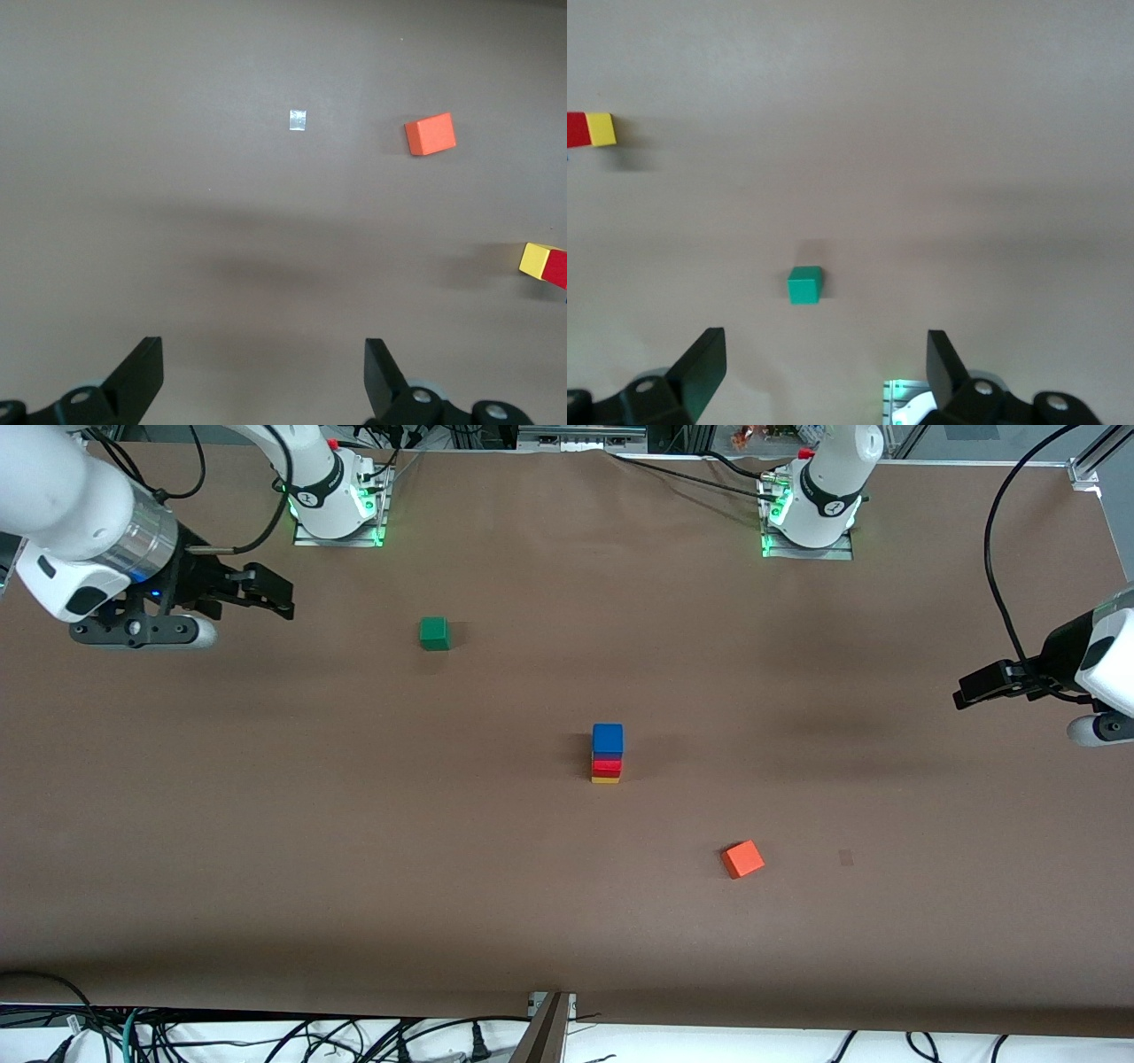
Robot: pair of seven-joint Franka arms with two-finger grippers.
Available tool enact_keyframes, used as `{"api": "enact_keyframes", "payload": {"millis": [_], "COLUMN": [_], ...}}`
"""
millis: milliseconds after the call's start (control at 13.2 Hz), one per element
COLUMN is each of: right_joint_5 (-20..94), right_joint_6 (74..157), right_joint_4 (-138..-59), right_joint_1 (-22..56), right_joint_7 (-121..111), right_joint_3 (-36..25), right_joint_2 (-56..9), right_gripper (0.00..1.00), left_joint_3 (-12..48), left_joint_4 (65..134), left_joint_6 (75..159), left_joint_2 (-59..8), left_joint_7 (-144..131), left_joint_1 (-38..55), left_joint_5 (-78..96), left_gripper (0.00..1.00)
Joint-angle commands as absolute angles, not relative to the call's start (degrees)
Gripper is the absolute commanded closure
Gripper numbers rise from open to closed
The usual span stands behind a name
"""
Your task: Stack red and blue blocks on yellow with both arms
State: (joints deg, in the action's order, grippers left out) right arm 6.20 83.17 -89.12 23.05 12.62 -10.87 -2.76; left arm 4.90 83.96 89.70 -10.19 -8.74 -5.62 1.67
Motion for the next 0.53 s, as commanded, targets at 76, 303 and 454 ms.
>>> {"api": "enact_keyframes", "payload": {"millis": [76,303,454], "right_joint_5": [3.9,1.8,-0.3], "right_joint_6": [87.1,89.1,89.1], "right_joint_4": [-93.8,-93.2,-92.1], "right_joint_1": [21.0,20.7,20.8], "right_joint_7": [7.2,3.1,3.2], "right_joint_3": [-11.0,-11.5,-11.4], "right_joint_2": [-0.6,-1.2,-2.0], "right_gripper": [0.00,0.00,0.00], "left_joint_3": [5.0,5.0,5.0], "left_joint_4": [83.8,83.8,83.8], "left_joint_6": [89.6,89.6,89.6], "left_joint_2": [-9.8,-9.8,-9.8], "left_joint_7": [-8.4,-8.4,-8.4], "left_joint_1": [-5.4,-5.4,-5.4], "left_joint_5": [0.2,0.3,0.2], "left_gripper": [0.00,0.00,0.00]}}
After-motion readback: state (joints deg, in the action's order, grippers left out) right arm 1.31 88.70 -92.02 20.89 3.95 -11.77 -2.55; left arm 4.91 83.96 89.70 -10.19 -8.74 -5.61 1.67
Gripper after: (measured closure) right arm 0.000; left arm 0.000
